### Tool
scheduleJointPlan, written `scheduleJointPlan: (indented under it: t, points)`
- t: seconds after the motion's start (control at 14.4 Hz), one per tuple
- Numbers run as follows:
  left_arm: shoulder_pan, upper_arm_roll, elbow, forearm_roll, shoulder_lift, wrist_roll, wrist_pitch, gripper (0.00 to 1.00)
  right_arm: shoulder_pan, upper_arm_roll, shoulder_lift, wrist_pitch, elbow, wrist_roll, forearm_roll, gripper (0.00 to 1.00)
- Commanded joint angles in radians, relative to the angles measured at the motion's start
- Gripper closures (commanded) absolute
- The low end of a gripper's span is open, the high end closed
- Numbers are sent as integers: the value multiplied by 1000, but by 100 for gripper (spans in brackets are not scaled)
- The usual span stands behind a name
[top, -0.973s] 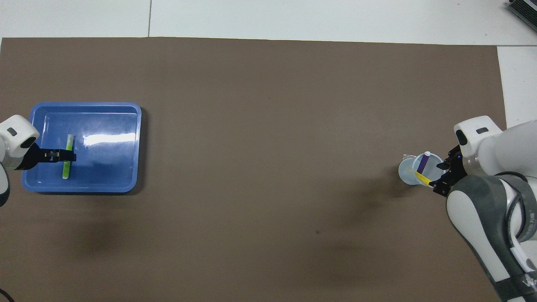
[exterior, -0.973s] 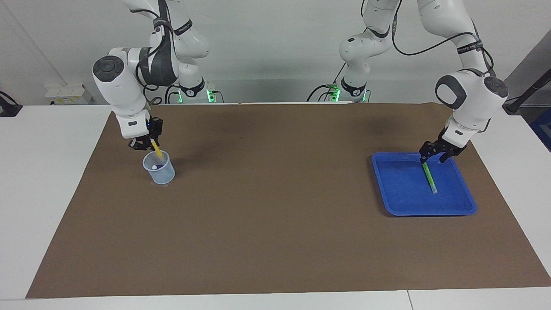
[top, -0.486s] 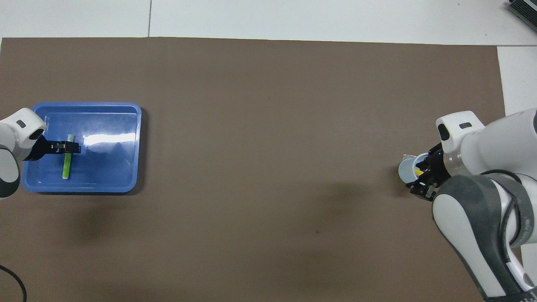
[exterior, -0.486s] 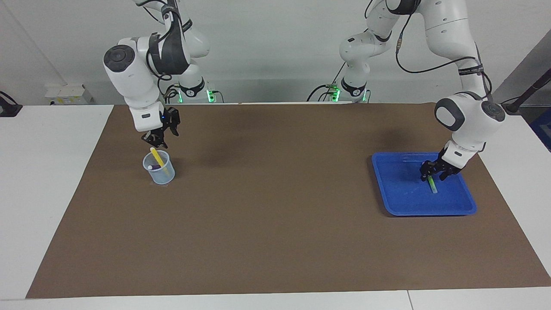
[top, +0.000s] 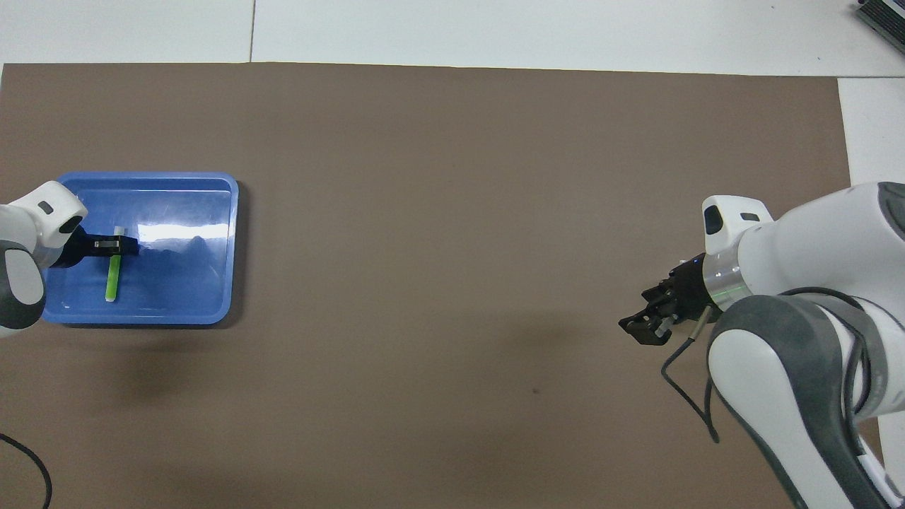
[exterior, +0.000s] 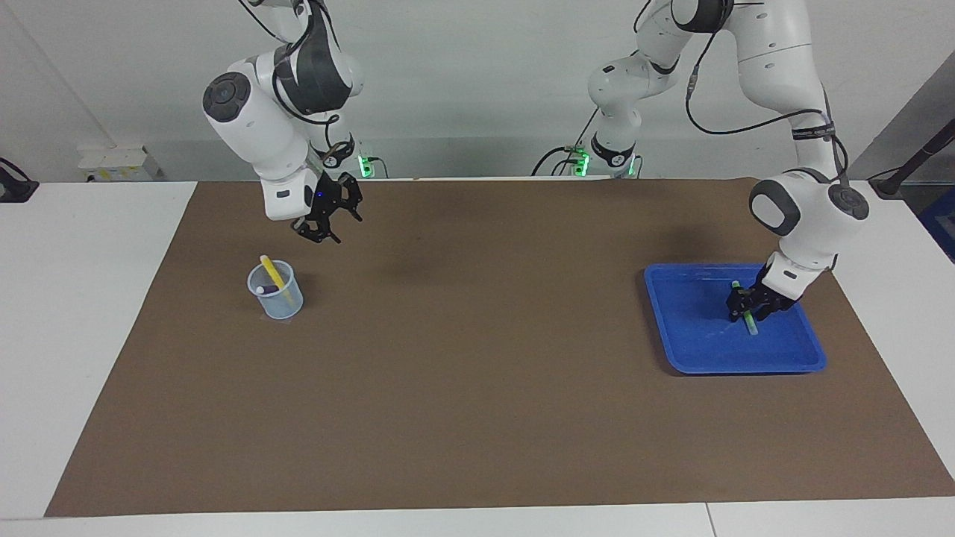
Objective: Transfer and insert pens with both arms
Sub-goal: 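Release the pen and withdraw the right gripper while the left gripper grasps the green pen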
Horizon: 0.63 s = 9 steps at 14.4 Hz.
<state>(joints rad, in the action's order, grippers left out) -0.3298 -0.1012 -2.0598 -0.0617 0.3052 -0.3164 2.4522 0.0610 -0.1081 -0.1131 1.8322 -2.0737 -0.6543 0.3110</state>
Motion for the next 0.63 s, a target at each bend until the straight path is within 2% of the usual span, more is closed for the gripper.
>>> scheduleJointPlan:
  t: [0.0, 0.07, 0.42, 0.56]
  points:
    - [3, 3, 3, 19, 25, -7, 22, 94, 40, 2, -11, -21, 13, 169, 84, 43]
    - [5, 3, 3, 19, 25, -6, 22, 100, 59, 1, -10, -19, 17, 242, 118, 42]
    - [8, 3, 3, 17, 23, 3, 5, 100, 114, 1, -11, -1, 17, 563, 259, 36]
    - [8, 3, 33, 16, 22, 17, -66, 100, 135, 1, -11, 13, 17, 655, 301, 33]
